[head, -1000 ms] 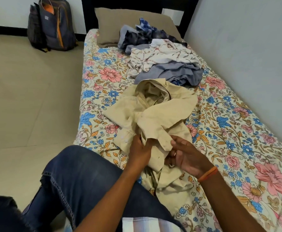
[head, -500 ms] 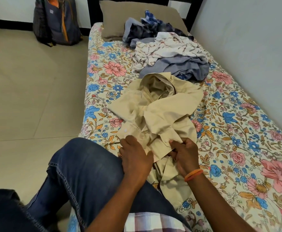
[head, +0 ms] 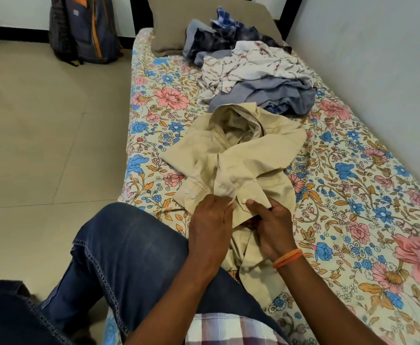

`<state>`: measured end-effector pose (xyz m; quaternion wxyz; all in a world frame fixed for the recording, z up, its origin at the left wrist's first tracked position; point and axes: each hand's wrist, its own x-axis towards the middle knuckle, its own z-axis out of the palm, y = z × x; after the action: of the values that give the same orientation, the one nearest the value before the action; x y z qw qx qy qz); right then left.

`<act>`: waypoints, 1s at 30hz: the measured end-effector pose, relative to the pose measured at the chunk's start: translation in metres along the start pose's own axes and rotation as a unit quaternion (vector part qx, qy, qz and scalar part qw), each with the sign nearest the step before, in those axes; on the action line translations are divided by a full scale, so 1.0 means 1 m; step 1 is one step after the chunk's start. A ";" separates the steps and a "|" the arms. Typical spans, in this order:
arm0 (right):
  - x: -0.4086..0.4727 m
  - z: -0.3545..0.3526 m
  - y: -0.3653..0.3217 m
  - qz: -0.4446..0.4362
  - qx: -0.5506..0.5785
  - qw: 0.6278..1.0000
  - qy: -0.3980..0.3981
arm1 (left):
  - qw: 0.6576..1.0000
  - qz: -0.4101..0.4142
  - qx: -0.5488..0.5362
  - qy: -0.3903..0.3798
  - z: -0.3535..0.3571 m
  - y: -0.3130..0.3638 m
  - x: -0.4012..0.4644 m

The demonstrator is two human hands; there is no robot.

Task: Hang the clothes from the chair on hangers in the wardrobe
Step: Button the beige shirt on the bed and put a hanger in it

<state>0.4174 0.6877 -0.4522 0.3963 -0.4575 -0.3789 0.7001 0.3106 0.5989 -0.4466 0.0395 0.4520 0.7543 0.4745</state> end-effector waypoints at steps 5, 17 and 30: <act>-0.011 0.011 -0.006 -0.016 -0.001 0.999 -0.051 | 0.972 -0.118 -0.199 -0.030 -0.006 0.001 0.006; -0.022 0.017 -0.016 -0.195 -0.228 0.951 -0.077 | 0.915 -0.224 -0.334 -0.020 -0.005 -0.007 0.013; -0.017 0.010 -0.008 -0.216 -0.282 0.933 -0.060 | 0.904 -0.203 -0.359 -0.115 -0.004 -0.019 0.016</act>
<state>0.4141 0.6736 -0.4367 0.3692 -0.4147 -0.6736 0.4878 0.2864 0.6051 -0.4528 0.3810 0.2956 0.5987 0.6395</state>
